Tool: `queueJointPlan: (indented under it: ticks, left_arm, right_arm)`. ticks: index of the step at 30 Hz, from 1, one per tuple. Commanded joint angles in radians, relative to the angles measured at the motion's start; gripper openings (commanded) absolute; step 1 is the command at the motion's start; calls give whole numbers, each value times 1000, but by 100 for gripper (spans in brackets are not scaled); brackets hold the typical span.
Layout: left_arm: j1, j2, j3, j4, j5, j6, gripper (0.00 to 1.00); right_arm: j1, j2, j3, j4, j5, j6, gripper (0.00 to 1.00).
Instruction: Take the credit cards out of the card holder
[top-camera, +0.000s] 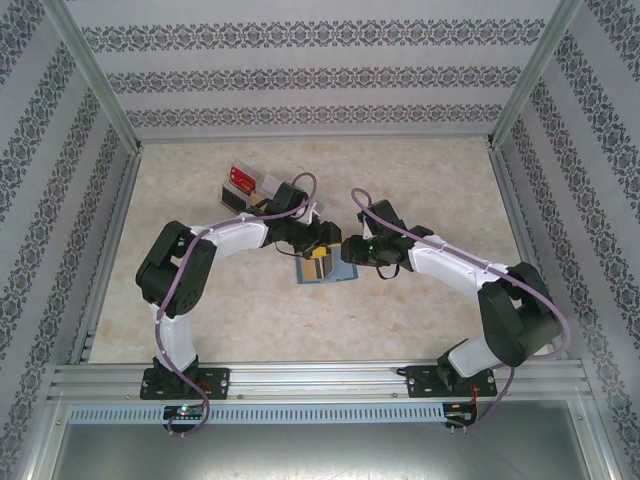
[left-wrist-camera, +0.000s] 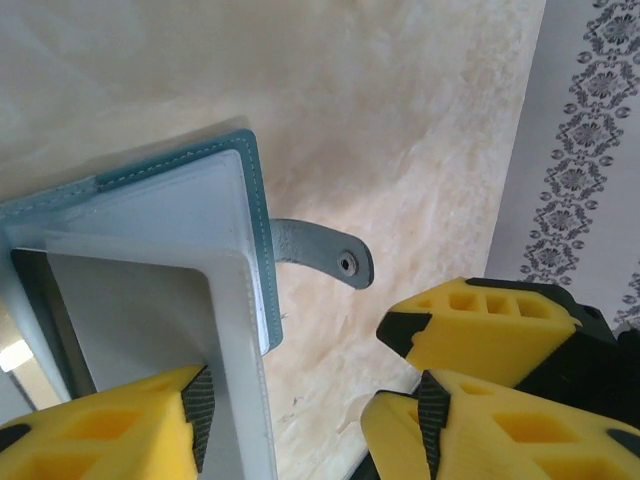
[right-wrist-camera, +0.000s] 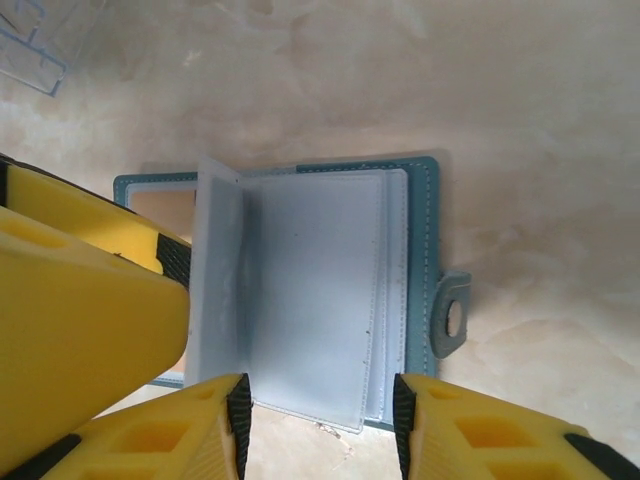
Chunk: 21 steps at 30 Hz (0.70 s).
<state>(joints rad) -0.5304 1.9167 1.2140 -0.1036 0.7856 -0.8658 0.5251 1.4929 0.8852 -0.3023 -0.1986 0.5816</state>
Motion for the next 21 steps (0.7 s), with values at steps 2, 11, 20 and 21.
queueJointPlan:
  ticks: [2, 11, 20, 21]
  left_arm:
    - [2, 14, -15, 34, -12, -32, 59]
    - [32, -29, -75, 66, -55, -39, 47]
    - [35, -24, -62, -48, -176, -12, 41]
    - [35, -23, -58, -69, -191, -5, 41]
  right_arm:
    - [-8, -13, -9, 6, 20, 12, 42]
    - [22, -2, 21, 8, 7, -12, 27]
    - [62, 80, 74, -1, -9, -28, 25]
    - [61, 100, 81, -3, -12, -25, 24]
